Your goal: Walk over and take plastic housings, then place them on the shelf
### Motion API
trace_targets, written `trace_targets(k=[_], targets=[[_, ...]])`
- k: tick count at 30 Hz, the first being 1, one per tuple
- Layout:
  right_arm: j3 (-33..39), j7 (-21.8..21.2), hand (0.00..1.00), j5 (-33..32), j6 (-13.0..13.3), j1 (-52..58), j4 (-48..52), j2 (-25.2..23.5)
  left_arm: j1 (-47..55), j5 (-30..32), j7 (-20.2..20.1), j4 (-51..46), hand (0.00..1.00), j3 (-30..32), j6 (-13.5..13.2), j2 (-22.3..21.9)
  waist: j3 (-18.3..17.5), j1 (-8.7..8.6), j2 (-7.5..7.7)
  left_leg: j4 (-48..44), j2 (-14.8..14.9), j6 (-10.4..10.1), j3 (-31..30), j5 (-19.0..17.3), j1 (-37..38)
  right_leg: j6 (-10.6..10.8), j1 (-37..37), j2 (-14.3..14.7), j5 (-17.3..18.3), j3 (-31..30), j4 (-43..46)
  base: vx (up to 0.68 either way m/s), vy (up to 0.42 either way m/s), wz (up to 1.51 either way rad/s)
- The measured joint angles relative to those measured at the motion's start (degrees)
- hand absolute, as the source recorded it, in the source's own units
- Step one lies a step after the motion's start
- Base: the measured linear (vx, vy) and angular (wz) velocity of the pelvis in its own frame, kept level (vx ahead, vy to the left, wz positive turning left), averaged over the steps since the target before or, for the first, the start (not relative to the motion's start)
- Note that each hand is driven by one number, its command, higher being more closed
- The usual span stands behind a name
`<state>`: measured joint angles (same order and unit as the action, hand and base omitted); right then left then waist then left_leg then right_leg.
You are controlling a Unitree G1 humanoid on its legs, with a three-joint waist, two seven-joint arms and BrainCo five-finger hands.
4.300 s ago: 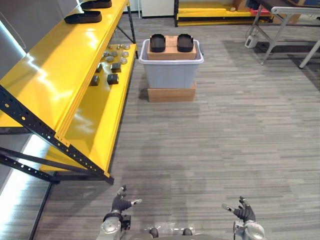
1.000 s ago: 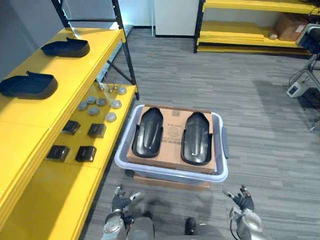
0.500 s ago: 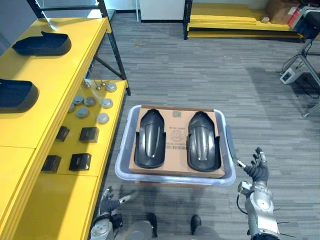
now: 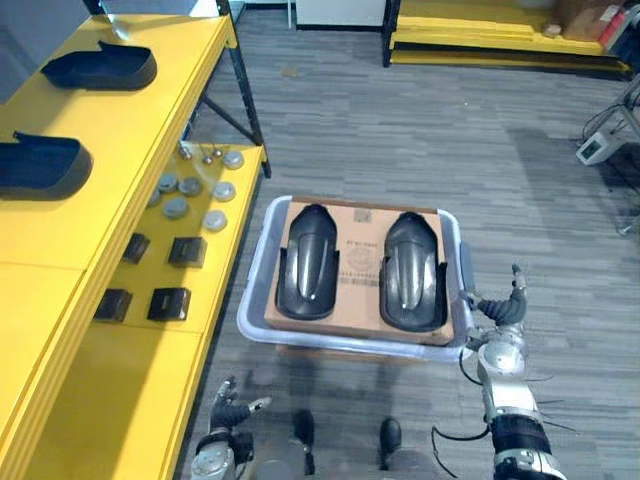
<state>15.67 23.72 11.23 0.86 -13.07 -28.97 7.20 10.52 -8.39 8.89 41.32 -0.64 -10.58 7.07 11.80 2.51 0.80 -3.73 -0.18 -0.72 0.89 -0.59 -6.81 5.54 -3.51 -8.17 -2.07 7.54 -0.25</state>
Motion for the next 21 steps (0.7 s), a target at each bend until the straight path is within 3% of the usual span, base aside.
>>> trace_targets(k=[6,9,13,14,21], targets=[[-0.04,0.07,0.0,-2.04,-0.76,-8.94,-10.46,1.15,-0.63,-0.53,0.33,-0.05,0.0,-1.22,-0.13,0.07,3.69,0.21,-0.1,-0.2,-0.03,-0.6,-0.52,1.63,-3.6,-0.02,-3.21,0.02,-1.28,0.17,-0.01,-0.15,0.009,0.04],[0.02,0.05,0.0,-5.29,-1.22,-12.18,-15.3,2.3,-1.09,-1.7,1.24,-0.13,0.0,-1.6,-0.57,0.06,4.98,1.51,-0.21,-0.46,-0.03,-0.8,-0.62,1.9,-5.07,-0.09,-4.62,0.02,-1.68,0.17,0.05,-0.04,0.019,0.02],[0.07,-0.09,0.0,-10.24,-1.19,-18.74,-21.68,4.42,-3.2,-2.9,1.45,-0.28,0.0,-1.58,-1.63,0.22,7.8,1.59,-0.64,-1.26,-0.12,-0.17,-1.51,2.5,-7.38,-0.1,-6.23,0.05,-2.65,0.36,0.17,0.0,0.013,0.07],[0.1,-0.09,1.0,-10.84,-1.2,-20.02,-22.63,4.81,-3.44,-3.29,1.45,-0.3,0.0,-1.65,-1.8,0.21,8.31,1.59,-0.61,-1.27,-0.16,0.15,-1.52,2.81,-7.68,-0.16,-6.57,0.05,-2.81,0.34,0.15,0.04,0.018,-0.01],[-0.05,-1.07,1.0,-13.67,0.31,-26.56,-26.73,8.25,-6.61,-4.52,1.56,-0.38,0.0,-2.53,-2.39,0.57,12.16,1.61,-0.48,-2.18,-0.47,0.23,-2.14,2.77,-8.78,-0.18,-7.09,0.04,-2.9,0.49,0.19,0.03,0.009,0.03]])
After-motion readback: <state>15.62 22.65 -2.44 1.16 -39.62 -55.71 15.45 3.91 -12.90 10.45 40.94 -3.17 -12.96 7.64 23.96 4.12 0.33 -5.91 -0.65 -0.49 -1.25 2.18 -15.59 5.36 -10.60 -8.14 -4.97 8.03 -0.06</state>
